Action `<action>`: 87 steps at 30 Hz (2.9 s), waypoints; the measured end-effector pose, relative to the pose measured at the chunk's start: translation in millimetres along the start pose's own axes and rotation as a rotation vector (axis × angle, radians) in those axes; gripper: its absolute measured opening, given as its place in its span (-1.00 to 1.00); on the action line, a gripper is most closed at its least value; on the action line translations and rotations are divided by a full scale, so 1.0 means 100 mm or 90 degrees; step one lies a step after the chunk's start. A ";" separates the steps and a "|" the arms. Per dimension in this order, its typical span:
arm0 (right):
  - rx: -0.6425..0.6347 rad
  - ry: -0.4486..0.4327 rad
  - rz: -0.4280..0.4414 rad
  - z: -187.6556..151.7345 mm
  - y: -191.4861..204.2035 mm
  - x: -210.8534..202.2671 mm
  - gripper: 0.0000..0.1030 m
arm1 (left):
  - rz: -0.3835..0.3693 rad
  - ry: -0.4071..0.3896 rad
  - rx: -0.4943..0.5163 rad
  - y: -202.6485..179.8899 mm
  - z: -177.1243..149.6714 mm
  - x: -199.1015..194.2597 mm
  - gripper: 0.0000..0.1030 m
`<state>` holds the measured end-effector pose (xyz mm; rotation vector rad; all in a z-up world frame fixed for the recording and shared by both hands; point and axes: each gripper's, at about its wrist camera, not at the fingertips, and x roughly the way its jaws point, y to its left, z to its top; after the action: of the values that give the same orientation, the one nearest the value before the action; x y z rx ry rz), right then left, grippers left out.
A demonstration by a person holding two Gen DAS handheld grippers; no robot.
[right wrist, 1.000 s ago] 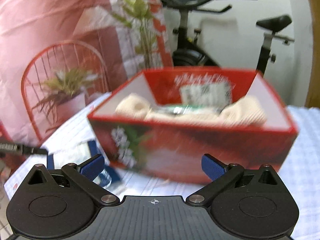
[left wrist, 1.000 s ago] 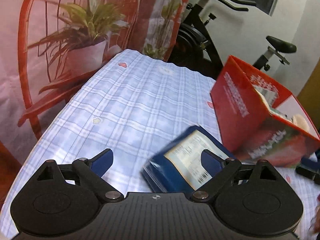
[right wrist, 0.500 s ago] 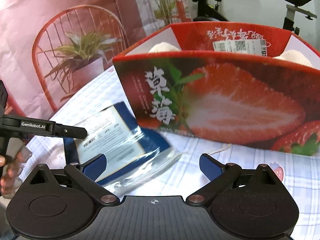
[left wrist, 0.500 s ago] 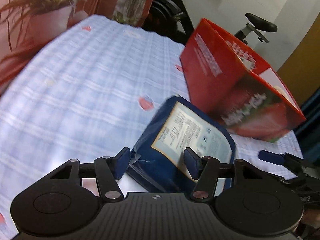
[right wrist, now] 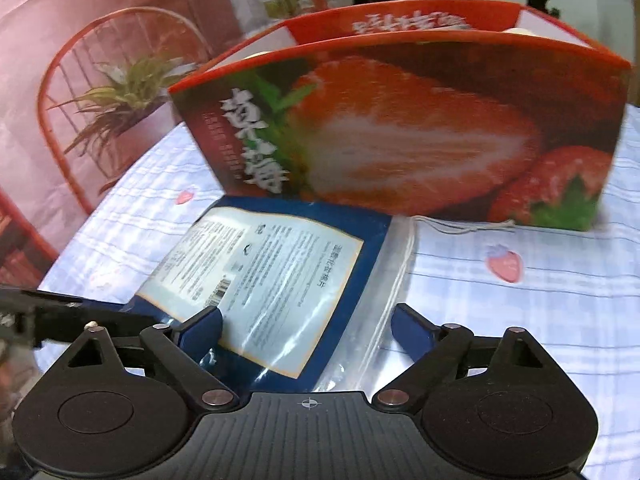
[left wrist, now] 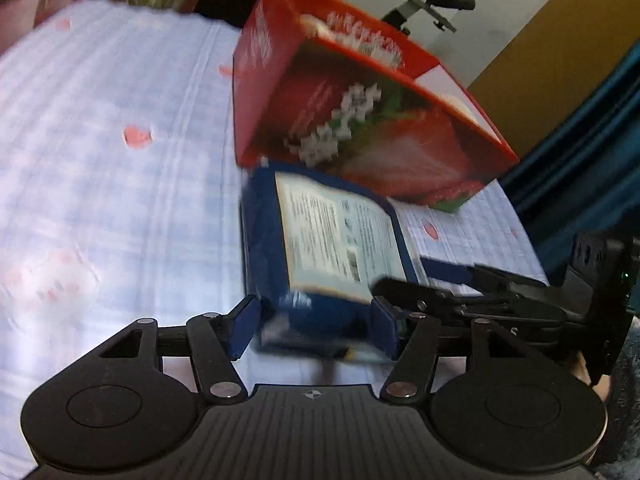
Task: Organize soft objects
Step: 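Close the left gripper on the blue packet while the right gripper grasps it too, then lift the blue packet with both grippers and carry it over the box, then open both grippers to drop the blue packet into the box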
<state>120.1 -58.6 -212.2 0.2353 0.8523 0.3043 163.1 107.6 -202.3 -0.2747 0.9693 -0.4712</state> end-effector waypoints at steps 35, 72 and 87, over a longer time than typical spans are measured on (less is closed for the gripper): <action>-0.038 -0.097 0.035 0.16 -0.13 -0.70 -0.49 | 0.016 -0.094 0.065 -0.72 0.27 -0.16 -0.25; -0.072 -0.167 -0.114 1.84 -0.77 -0.04 -0.28 | 0.209 -0.230 0.190 -1.11 1.57 0.28 0.92; -0.068 -0.269 -0.115 1.69 -0.57 -1.06 0.99 | 0.342 -0.313 0.259 -1.67 1.32 -0.71 1.00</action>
<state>193.5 -163.5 -49.1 0.1154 0.4333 0.1223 196.3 0.6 -7.9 0.2325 0.4199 -0.0868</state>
